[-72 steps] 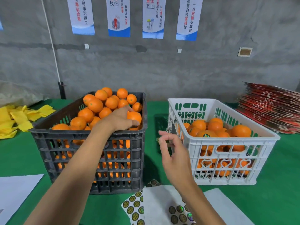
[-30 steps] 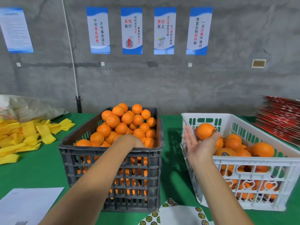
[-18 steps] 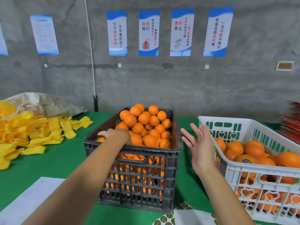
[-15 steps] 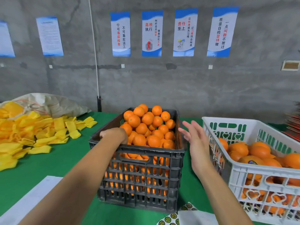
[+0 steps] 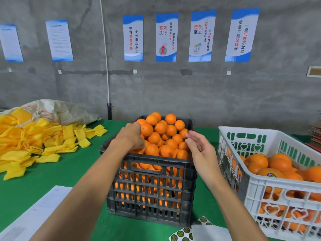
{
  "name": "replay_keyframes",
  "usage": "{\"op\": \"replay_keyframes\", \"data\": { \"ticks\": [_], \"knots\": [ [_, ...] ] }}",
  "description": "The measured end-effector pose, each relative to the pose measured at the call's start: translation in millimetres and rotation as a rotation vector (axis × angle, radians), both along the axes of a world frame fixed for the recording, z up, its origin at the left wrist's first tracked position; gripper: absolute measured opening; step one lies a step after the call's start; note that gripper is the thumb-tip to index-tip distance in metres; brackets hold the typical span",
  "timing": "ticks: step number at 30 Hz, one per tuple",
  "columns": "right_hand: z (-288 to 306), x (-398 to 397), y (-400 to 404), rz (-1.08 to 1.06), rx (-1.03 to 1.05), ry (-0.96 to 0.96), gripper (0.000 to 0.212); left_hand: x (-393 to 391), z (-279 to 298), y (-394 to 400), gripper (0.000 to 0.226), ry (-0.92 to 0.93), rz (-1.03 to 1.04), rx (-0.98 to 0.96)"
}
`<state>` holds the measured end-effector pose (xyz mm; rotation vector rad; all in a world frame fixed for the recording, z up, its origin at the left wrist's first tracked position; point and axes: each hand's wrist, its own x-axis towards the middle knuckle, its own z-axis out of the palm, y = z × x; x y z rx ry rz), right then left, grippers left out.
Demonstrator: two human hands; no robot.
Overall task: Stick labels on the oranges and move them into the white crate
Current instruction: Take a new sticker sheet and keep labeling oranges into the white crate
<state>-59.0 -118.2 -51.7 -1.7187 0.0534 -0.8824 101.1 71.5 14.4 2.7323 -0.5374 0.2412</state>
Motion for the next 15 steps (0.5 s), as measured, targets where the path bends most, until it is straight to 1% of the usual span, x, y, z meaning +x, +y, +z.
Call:
{"op": "replay_keyframes", "data": {
  "ticks": [3, 5, 8, 10, 12, 15],
  "knots": [
    [-3.7, -14.2, -4.0, -0.019, -0.022, 0.014, 0.031, -25.2, -7.8, -28.4, 0.066, 0.000, -0.185, -0.319],
    [-8.8, -27.9, -9.5, -0.038, -0.052, 0.061, 0.033, -48.5, -17.2, -50.0, 0.067, -0.003, -0.314, -0.474],
    [-22.4, -50.9, -20.7, -0.061, -0.064, 0.119, 0.034, -82.4, -32.4, -74.4, 0.063, -0.106, -0.425, -0.673],
    [-35.6, -64.6, -28.3, -0.069, -0.054, 0.156, 0.035, -103.5, -40.6, -84.5, 0.059, -0.231, -0.497, -0.746],
    [-51.5, -77.4, -34.6, -0.082, -0.057, 0.195, 0.035, -125.2, -52.6, -91.6, 0.054, -0.368, -0.626, -0.791],
    [-79.3, -96.8, -43.9, -0.070, -0.065, 0.253, 0.035, -152.7, -86.4, -99.0, 0.049, -0.611, -0.764, -0.782]
  ]
}}
